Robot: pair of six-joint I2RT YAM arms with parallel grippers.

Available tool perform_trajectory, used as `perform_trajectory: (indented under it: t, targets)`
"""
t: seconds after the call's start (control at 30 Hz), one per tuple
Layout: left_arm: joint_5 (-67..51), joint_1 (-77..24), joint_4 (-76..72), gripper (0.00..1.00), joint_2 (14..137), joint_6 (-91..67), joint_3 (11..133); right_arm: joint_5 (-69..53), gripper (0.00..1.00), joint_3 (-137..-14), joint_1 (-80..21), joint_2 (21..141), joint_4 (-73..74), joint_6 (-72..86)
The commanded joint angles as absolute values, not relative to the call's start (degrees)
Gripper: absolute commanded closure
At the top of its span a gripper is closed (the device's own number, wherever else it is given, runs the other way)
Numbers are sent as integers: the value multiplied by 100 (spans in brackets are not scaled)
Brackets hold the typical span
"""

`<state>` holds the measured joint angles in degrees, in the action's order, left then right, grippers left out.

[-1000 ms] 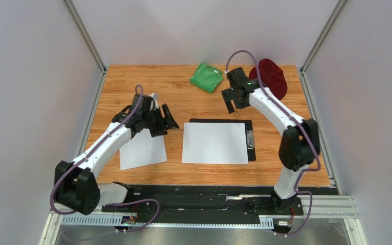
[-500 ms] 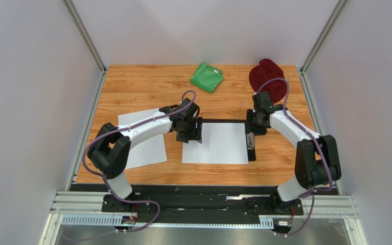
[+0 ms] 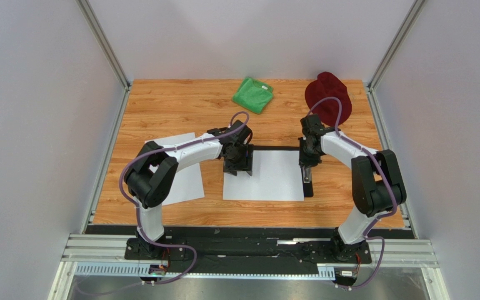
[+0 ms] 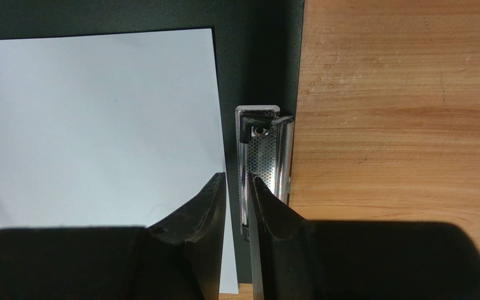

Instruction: Put the files into the folder

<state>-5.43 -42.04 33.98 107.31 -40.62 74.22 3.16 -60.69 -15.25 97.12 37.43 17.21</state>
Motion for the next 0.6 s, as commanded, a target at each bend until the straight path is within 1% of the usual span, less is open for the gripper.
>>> perform_trajectory:
  t: [0.0,0.2,0.23,0.3,0.33,0.37,0.57]
  targets:
    - [-387,-4245,3305,30,10582,-4122,7576,624,77,-6188,-1556,9852,3586,1644]
    - [-633,-4254,3191,31,10819,-4175,7664,729,80,-6065,-1564,9940,3463,1688]
    - [-676,-4245,3182,31,10863,-4227,7690,773,85,-6047,-1564,9932,3419,1696]
    - [-694,-4245,3182,31,11012,-4324,7769,721,91,-6003,-1564,9958,3384,1670]
    - [-720,-4245,3182,31,11039,-4437,7778,677,98,-5994,-1573,9967,3358,1661]
    - [-712,-4245,3147,31,11091,-4491,7804,642,100,-5977,-1565,9967,3331,1670]
    - [-677,-4245,3164,31,11381,-4825,7936,291,100,-5722,-1538,9554,3059,1653]
